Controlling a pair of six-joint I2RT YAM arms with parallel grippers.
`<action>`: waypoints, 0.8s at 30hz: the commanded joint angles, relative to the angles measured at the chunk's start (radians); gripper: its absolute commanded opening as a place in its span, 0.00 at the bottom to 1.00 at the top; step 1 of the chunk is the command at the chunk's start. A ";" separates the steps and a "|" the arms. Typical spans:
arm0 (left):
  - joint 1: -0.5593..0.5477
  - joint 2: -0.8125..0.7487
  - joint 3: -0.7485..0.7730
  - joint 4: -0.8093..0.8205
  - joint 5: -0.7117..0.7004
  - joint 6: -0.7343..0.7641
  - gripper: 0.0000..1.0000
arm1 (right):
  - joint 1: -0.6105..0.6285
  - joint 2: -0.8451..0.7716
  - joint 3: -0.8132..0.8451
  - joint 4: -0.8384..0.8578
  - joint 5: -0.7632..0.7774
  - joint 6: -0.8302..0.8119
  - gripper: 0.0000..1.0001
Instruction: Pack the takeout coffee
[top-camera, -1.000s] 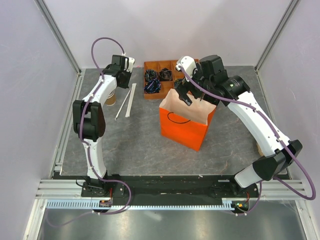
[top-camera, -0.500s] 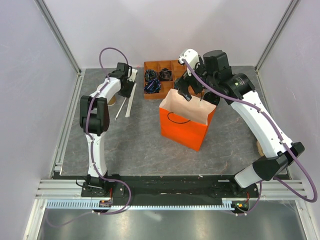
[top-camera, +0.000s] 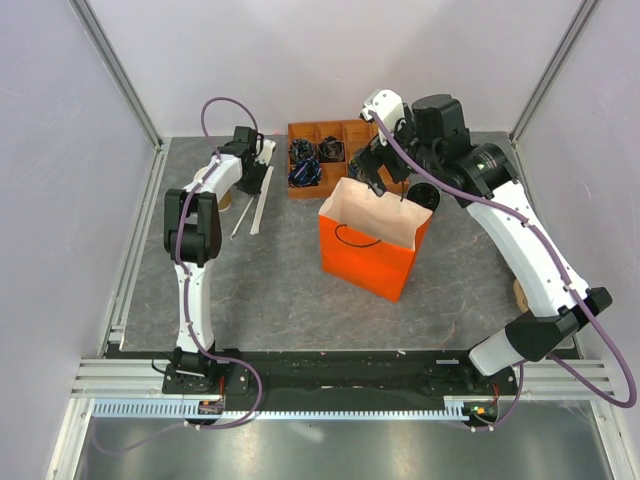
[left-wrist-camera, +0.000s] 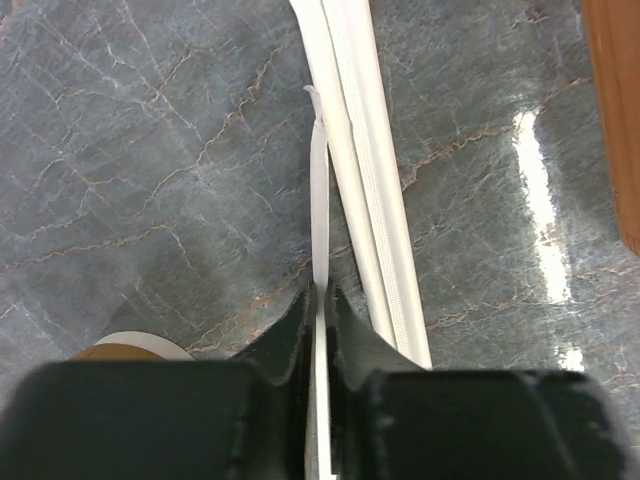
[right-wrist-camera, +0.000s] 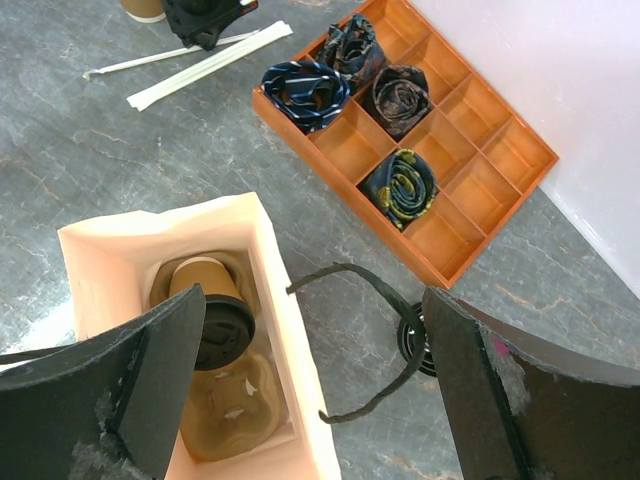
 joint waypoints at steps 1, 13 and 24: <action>0.013 0.001 0.037 -0.016 0.031 0.024 0.02 | -0.005 -0.010 0.045 -0.001 0.031 0.020 0.98; 0.010 -0.255 0.139 -0.071 0.057 -0.105 0.02 | -0.005 -0.057 0.005 0.065 0.049 0.037 0.98; -0.001 -0.603 0.177 0.163 0.705 -0.405 0.02 | -0.007 -0.093 0.040 0.136 0.124 0.206 0.98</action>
